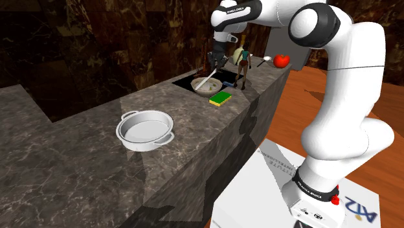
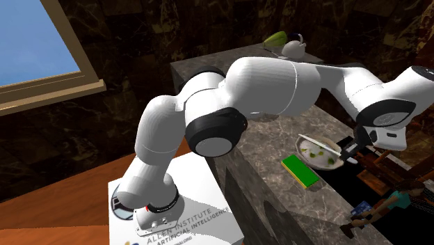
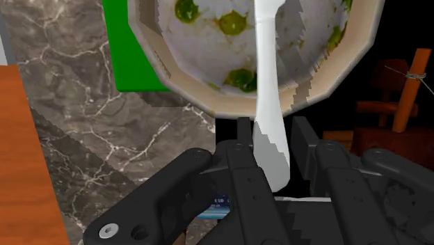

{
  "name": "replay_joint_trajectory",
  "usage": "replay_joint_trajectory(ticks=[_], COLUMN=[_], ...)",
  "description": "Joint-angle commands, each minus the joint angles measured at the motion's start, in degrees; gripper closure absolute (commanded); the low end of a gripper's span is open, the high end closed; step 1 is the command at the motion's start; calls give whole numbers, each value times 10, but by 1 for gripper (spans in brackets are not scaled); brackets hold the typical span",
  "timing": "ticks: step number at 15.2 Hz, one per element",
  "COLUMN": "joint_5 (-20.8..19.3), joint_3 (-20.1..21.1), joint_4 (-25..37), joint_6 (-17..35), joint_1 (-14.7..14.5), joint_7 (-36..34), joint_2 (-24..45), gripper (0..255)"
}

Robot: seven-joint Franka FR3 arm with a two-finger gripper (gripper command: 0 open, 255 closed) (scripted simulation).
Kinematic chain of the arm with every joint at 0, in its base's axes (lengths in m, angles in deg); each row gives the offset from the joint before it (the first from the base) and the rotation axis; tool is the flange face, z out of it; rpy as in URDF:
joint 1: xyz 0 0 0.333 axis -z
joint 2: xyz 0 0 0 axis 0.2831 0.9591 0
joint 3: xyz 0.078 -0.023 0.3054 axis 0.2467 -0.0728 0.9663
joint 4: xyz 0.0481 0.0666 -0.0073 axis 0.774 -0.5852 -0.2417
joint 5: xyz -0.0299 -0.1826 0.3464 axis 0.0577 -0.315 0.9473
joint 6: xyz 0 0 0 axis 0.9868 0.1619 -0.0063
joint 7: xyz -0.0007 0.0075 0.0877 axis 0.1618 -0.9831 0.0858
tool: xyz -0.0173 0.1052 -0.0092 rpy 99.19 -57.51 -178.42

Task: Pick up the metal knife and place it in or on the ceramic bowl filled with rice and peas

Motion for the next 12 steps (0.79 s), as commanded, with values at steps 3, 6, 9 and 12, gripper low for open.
replay_joint_trajectory(ticks=[3,6,9,12], joint_5=[-1,-1,-1,-1], joint_3=[-1,-1,-1,-1], joint_4=[-26,-35,-35,-35], joint_6=[29,40,40,40], joint_1=[1,1,1,1], joint_7=[1,1,1,1], joint_2=[3,5,5,5], gripper=[255,255,255,255])
